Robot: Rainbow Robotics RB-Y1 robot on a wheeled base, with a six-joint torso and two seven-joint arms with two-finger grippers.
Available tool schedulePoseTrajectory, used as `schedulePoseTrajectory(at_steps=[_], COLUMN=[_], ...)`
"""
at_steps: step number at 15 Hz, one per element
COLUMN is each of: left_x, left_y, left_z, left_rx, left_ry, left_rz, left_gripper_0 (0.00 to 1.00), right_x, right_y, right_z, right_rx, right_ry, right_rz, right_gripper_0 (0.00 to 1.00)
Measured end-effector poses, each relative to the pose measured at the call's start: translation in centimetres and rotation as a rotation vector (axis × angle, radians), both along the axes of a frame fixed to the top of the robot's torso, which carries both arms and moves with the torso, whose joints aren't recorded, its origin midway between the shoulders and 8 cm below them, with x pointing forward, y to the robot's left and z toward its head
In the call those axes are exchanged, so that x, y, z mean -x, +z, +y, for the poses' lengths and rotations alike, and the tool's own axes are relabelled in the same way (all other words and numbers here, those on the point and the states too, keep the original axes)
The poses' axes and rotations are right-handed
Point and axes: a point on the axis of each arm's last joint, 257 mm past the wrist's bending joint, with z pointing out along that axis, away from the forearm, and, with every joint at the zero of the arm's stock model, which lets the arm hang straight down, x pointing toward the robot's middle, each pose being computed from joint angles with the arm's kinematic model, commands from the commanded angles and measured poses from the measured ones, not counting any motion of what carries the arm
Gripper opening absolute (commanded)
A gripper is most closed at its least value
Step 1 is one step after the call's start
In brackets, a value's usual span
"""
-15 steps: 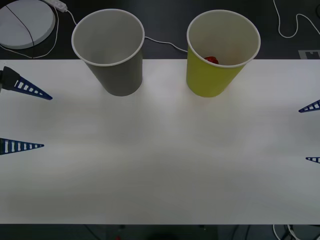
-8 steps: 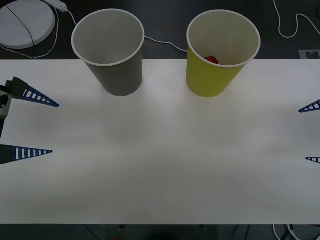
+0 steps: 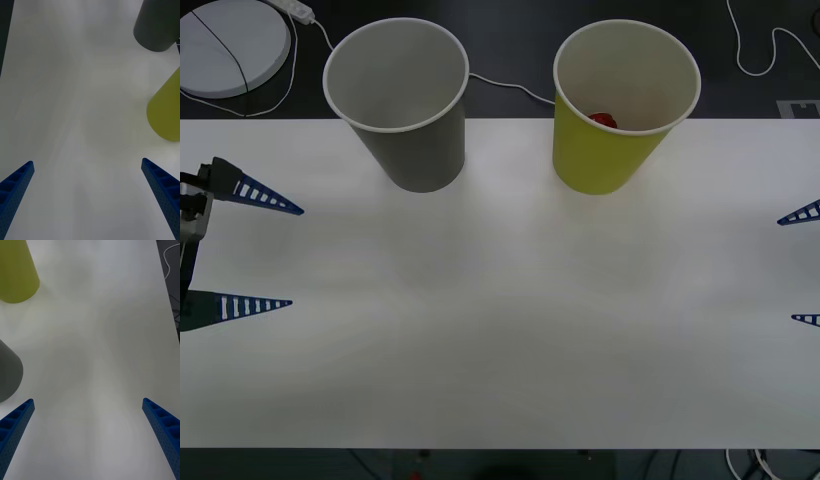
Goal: Put the can into the green bin and the plastic bottle into the gray bin
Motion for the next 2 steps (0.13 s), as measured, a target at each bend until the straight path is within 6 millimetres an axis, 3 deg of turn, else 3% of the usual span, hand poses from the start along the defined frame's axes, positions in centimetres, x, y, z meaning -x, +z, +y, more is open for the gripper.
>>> schedulePoseTrajectory(at_steps=[2], left_x=[0.00], left_y=[0.00], left_z=[0.00], left_rx=[0.000], left_ry=[0.000], left_rz=[0.000], left_gripper_0=[1.00], right_x=[0.00], right_y=[0.00], right_z=[0.00], right_rx=[0.000], right_ry=[0.000], right_rz=[0.000], right_gripper_0=[1.00])
